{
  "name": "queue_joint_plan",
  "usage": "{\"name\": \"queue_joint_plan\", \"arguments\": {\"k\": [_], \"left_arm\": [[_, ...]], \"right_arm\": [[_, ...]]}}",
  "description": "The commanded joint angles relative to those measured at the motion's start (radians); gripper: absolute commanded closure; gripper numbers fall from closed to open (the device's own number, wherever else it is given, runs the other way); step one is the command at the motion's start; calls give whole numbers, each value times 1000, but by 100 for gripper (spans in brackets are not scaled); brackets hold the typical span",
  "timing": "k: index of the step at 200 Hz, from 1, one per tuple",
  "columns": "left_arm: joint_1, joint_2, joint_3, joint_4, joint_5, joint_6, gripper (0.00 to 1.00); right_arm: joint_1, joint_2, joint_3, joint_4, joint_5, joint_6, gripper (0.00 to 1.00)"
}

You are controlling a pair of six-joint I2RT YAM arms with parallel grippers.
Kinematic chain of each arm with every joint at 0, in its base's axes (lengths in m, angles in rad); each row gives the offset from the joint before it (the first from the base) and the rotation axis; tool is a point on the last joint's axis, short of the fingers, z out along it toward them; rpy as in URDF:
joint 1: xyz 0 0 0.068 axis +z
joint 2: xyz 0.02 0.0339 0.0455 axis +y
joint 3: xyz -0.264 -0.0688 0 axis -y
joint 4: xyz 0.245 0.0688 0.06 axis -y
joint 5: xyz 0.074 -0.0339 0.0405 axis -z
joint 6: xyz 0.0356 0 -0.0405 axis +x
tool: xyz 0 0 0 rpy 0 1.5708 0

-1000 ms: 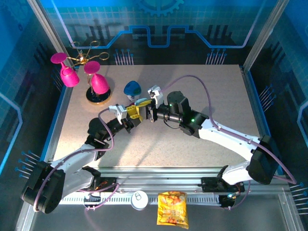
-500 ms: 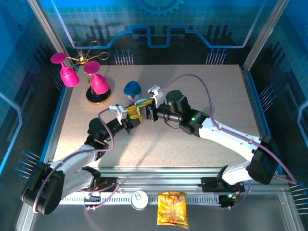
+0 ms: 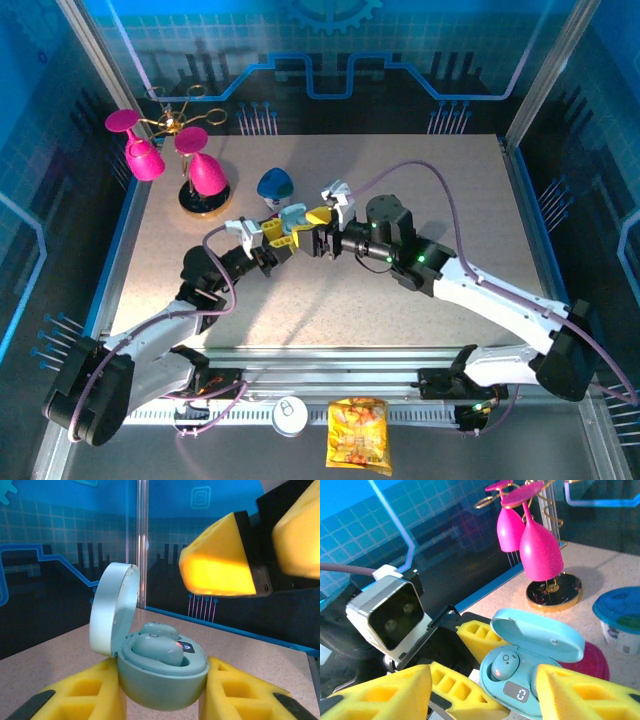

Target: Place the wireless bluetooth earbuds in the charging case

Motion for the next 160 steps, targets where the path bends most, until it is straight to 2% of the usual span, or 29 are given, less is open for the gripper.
{"name": "queue_joint_plan", "arguments": {"k": [1,50,83,116,160], "left_arm": [[2,0,1,25,33,55,66],[1,-9,2,-19,72,133,67],[2,-19,-1,-32,66,139,66],[2,-21,19,-56,31,100,66],[2,2,30,-44,23,78,66]], "right_arm": [[-18,-23,16,7,48,-11,41],[-67,134,262,-316,102,-29,39],[-88,252,409,-480,49,-45,51],[-92,270,420,-542,5,-94,51],[-91,173,334,-526,-7,-128,48]]}}
